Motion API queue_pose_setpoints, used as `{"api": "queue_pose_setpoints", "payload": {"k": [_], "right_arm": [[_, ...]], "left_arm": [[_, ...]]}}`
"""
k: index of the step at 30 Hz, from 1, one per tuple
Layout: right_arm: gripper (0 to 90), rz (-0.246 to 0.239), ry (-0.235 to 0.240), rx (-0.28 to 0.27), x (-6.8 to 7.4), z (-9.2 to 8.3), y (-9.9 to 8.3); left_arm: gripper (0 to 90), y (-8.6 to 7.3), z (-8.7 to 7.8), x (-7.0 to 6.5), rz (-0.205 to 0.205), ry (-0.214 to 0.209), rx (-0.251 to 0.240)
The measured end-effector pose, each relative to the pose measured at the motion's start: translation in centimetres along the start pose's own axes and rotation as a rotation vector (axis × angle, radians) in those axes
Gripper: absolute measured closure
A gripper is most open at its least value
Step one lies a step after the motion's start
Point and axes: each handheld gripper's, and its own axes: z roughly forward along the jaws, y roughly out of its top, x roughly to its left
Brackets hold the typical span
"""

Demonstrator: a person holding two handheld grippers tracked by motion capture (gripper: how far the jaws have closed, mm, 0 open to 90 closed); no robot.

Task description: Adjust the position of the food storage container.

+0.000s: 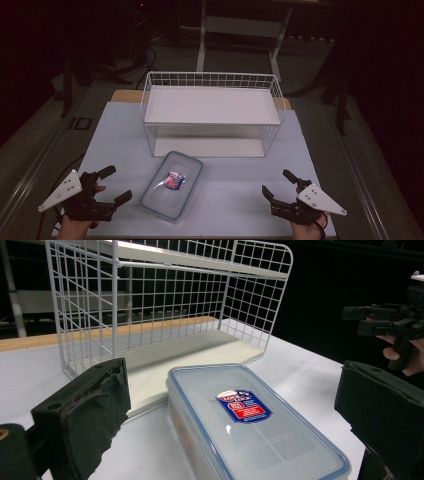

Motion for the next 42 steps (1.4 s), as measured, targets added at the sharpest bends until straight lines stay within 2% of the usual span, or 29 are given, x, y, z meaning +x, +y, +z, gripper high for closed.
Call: {"api": "queue_pose_setpoints", "payload": {"k": [4, 5, 7, 9, 10, 11, 12, 13, 16, 17, 18, 19, 20, 22, 23, 24, 27, 30, 33, 39, 42], "right_arm": [[15.9, 0.004, 0.005, -0.006, 0.0, -0.1, 0.0], [15.2, 0.013, 0.008, 0.004, 0.1, 0.0, 0.0], [15.1, 0.013, 0.005, 0.008, 0.1, 0.1, 0.0], [15.0, 0.021, 0.006, 0.012, 0.1, 0.1, 0.0], [15.1, 0.024, 0.007, 0.009, 0.1, 0.0, 0.1], [15.1, 0.024, 0.007, 0.009, 0.1, 0.0, 0.1], [15.1, 0.022, 0.006, 0.004, 0.2, 0.0, 0.1], [15.1, 0.022, 0.006, 0.004, 0.2, 0.0, 0.1], [15.2, 0.021, 0.012, 0.006, 0.3, 0.0, 0.2], [15.1, 0.023, 0.015, 0.007, 0.4, 0.0, 0.2], [15.1, 0.023, 0.015, 0.007, 0.4, 0.0, 0.2], [15.2, 0.026, 0.018, 0.005, 0.4, 0.0, 0.2], [15.2, 0.026, 0.018, 0.005, 0.4, 0.0, 0.2], [15.2, 0.024, 0.019, 0.004, 0.5, 0.0, 0.2], [15.2, 0.024, 0.02, 0.005, 0.5, 0.0, 0.2], [15.2, 0.027, 0.022, 0.005, 0.5, 0.0, 0.2], [15.2, 0.03, 0.023, 0.009, 0.4, 0.0, 0.2], [15.2, 0.035, 0.021, 0.005, 0.3, 0.0, 0.2], [15.2, 0.038, 0.022, 0.008, 0.3, 0.0, 0.1], [15.2, 0.041, 0.024, 0.009, 0.3, 0.0, 0.1], [15.2, 0.041, 0.026, 0.01, 0.3, 0.0, 0.1]], "left_arm": [[0.8, 0.0, 0.1, -0.1, 0.01, -0.004, 0.018], [0.9, 0.2, 0.1, -0.1, 0.023, 0.003, 0.045], [0.9, 0.1, 0.1, 0.1, 0.014, -0.032, 0.057], [4.2, 0.0, 0.1, 0.2, 0.012, -0.034, 0.091], [10.0, -0.1, 0.1, 0.2, 0.019, -0.046, 0.115], [10.0, -0.3, 0.1, 0.3, 0.027, -0.048, 0.145], [24.0, -0.5, 0.1, 0.3, 0.039, -0.056, 0.172], [24.0, -0.7, 0.0, 0.4, 0.044, -0.059, 0.199], [49.7, -1.5, -0.1, 0.9, 0.035, -0.092, 0.276], [62.2, -2.1, 0.0, 1.1, 0.037, -0.103, 0.351], [68.2, -2.1, 0.0, 1.1, 0.037, -0.103, 0.351], [73.1, -2.4, 0.1, 1.2, 0.043, -0.091, 0.395], [73.1, -2.6, 0.2, 1.2, 0.05, -0.077, 0.424], [82.8, -3.1, 0.5, 1.2, 0.051, -0.078, 0.476], [86.2, -3.3, 0.7, 1.2, 0.058, -0.064, 0.502], [88.3, -3.4, 0.9, 1.2, 0.059, -0.07, 0.524], [88.7, -3.7, 1.6, 0.7, 0.078, -0.1, 0.579], [88.7, -3.9, 2.3, 0.2, 0.086, -0.125, 0.603], [88.7, -4.0, 2.8, 0.1, 0.088, -0.134, 0.606], [88.6, -4.2, 3.3, 0.4, 0.07, -0.106, 0.6], [88.7, -4.3, 3.8, 0.4, 0.075, -0.12, 0.606]]}}
